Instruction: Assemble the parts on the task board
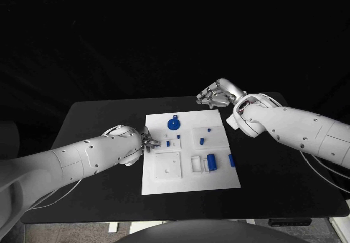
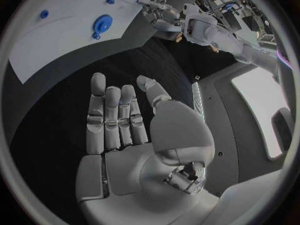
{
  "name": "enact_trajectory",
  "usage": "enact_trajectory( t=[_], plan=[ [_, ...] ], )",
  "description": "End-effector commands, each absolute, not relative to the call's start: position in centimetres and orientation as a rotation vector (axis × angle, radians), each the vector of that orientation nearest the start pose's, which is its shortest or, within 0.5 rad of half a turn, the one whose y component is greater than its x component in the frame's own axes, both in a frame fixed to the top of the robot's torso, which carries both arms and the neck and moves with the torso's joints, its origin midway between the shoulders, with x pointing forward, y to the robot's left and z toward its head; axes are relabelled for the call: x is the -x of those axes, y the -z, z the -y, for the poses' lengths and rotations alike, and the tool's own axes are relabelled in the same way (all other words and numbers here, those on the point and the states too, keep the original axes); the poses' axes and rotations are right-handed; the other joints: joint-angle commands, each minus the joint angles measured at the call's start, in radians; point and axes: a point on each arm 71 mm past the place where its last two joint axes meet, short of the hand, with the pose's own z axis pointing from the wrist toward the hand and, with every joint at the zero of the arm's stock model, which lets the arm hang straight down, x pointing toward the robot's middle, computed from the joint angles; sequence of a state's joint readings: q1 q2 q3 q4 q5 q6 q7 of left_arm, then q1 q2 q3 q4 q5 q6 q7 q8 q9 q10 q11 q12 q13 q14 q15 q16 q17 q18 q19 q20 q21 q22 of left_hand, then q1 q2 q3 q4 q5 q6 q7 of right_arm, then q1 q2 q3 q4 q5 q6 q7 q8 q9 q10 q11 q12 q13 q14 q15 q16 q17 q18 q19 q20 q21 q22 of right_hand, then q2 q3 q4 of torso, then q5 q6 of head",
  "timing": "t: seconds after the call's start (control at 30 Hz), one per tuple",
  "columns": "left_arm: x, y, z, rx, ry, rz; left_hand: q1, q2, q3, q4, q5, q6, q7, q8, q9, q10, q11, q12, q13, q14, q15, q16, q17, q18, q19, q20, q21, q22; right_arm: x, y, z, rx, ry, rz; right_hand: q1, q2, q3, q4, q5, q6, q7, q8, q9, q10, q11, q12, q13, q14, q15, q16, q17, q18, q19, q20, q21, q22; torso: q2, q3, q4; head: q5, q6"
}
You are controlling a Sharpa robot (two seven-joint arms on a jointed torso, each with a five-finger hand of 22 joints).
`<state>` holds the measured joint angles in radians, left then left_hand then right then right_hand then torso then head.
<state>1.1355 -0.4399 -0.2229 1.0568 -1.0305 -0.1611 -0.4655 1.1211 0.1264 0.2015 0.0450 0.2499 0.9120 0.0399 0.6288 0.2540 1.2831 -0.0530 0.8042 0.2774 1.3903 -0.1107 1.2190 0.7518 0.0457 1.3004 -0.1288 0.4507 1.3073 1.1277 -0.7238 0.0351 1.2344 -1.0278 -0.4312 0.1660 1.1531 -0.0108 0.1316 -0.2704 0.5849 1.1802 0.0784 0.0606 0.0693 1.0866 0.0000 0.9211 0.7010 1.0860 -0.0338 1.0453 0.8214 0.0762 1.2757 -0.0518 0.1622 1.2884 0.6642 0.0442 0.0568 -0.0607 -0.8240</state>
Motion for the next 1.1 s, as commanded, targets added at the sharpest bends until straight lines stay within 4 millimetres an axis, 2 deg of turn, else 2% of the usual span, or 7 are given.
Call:
enact_trajectory(
  t=[0.03,0.23,0.53,1.0,1.03,1.07,1.1],
  plan=[
    [-50.5,33.1,-15.2,0.365,0.327,-2.262,0.006,0.001,0.181,-0.170,-0.004,0.001,-0.013,0.014,0.016,0.007,-0.003,-0.005,-0.001,0.005,-0.001,0.003,0.002,-0.003,-0.003,-0.001,0.008,0.020,-53.1,20.3,22.7,-0.260,-0.882,-1.540,-0.005,0.001,0.000,-0.002,0.004,-0.005,0.002,0.002,0.000,-0.005,-0.001,-0.007,-0.001,-0.006,-0.002,-0.003,-0.002,-0.005,0.000,-0.003,-0.005,0.002,0.000,0.0002,0.0001,-0.002,0.001],
    [-50.5,32.7,-15.3,0.405,0.357,-2.260,0.004,-0.004,0.181,-0.166,-0.013,0.005,-0.018,0.030,0.031,0.009,-0.005,-0.007,0.000,0.006,-0.003,0.002,0.005,-0.005,-0.004,-0.003,0.009,0.019,-53.0,20.3,22.8,-0.261,-0.882,-1.540,-0.006,0.002,0.000,-0.001,0.005,-0.005,0.002,0.002,0.000,-0.005,-0.001,-0.006,-0.001,-0.006,-0.002,-0.003,-0.001,-0.005,0.000,-0.003,-0.005,0.002,0.000,0.0004,0.0003,-0.004,0.001],
    [-50.7,31.0,-15.2,0.443,0.419,-2.216,0.009,-0.016,0.176,-0.168,-0.022,0.014,-0.025,0.047,0.041,0.012,-0.006,-0.007,0.001,0.007,-0.005,0.002,0.006,-0.007,-0.004,-0.005,0.009,0.019,-53.0,20.3,22.8,-0.261,-0.882,-1.538,-0.006,0.002,0.000,-0.001,0.005,-0.005,0.002,0.002,0.000,-0.005,-0.001,-0.006,-0.001,-0.006,-0.002,-0.003,-0.001,-0.005,0.000,-0.003,-0.005,0.002,-0.001,0.0001,0.0012,-0.004,0.005],
    [-51.0,30.2,-15.5,0.451,0.428,-2.189,0.029,-0.025,0.171,-0.152,-0.028,0.015,-0.025,0.044,0.039,0.015,-0.007,-0.011,0.000,0.009,-0.006,0.001,0.008,-0.007,-0.003,-0.006,0.010,0.019,-53.0,20.3,22.9,-0.261,-0.881,-1.538,-0.007,0.002,0.003,0.000,0.007,-0.005,0.002,0.002,0.000,-0.005,-0.002,-0.006,-0.001,-0.006,-0.003,-0.003,-0.001,-0.005,0.001,-0.003,-0.006,0.002,0.000,0.0006,0.0005,-0.003,0.004],
    [-51.1,30.2,-15.6,0.453,0.423,-2.190,0.027,-0.028,0.168,-0.150,-0.033,0.017,-0.025,0.045,0.039,0.015,-0.007,-0.011,0.000,0.009,-0.006,0.001,0.008,-0.007,-0.003,-0.006,0.010,0.019,-53.0,20.3,22.9,-0.261,-0.880,-1.538,-0.007,0.002,0.004,0.000,0.007,-0.005,0.002,0.002,0.000,-0.005,-0.002,-0.006,-0.001,-0.006,-0.003,-0.003,-0.001,-0.005,0.001,-0.003,-0.006,0.002,0.000,0.0006,0.0005,-0.003,0.004],
    [-51.1,30.2,-15.7,0.454,0.417,-2.193,0.017,-0.034,0.156,-0.141,-0.059,0.018,-0.029,0.046,0.040,0.016,-0.009,-0.011,0.000,0.008,-0.006,-0.001,0.005,-0.008,-0.002,-0.006,0.010,0.018,-53.0,20.3,22.9,-0.262,-0.880,-1.538,-0.007,0.002,0.004,0.000,0.007,-0.005,0.002,0.002,0.000,-0.005,-0.002,-0.006,-0.001,-0.006,-0.003,-0.003,-0.001,-0.005,0.001,-0.003,-0.006,0.002,0.000,0.0006,0.0005,-0.004,0.006],
    [-51.1,30.2,-15.9,0.454,0.409,-2.197,0.008,-0.038,0.142,-0.129,-0.111,0.018,-0.032,0.045,0.039,0.016,-0.010,-0.011,0.001,0.009,-0.007,-0.002,0.005,-0.008,-0.001,-0.006,0.009,0.018,-53.0,20.3,22.9,-0.262,-0.880,-1.538,-0.007,0.002,0.004,0.000,0.007,-0.005,0.002,0.002,0.000,-0.005,-0.002,-0.006,-0.001,-0.006,-0.003,-0.003,-0.001,-0.005,0.001,-0.003,-0.006,0.002,0.000,0.0005,0.0005,-0.004,0.006]
  ],
)
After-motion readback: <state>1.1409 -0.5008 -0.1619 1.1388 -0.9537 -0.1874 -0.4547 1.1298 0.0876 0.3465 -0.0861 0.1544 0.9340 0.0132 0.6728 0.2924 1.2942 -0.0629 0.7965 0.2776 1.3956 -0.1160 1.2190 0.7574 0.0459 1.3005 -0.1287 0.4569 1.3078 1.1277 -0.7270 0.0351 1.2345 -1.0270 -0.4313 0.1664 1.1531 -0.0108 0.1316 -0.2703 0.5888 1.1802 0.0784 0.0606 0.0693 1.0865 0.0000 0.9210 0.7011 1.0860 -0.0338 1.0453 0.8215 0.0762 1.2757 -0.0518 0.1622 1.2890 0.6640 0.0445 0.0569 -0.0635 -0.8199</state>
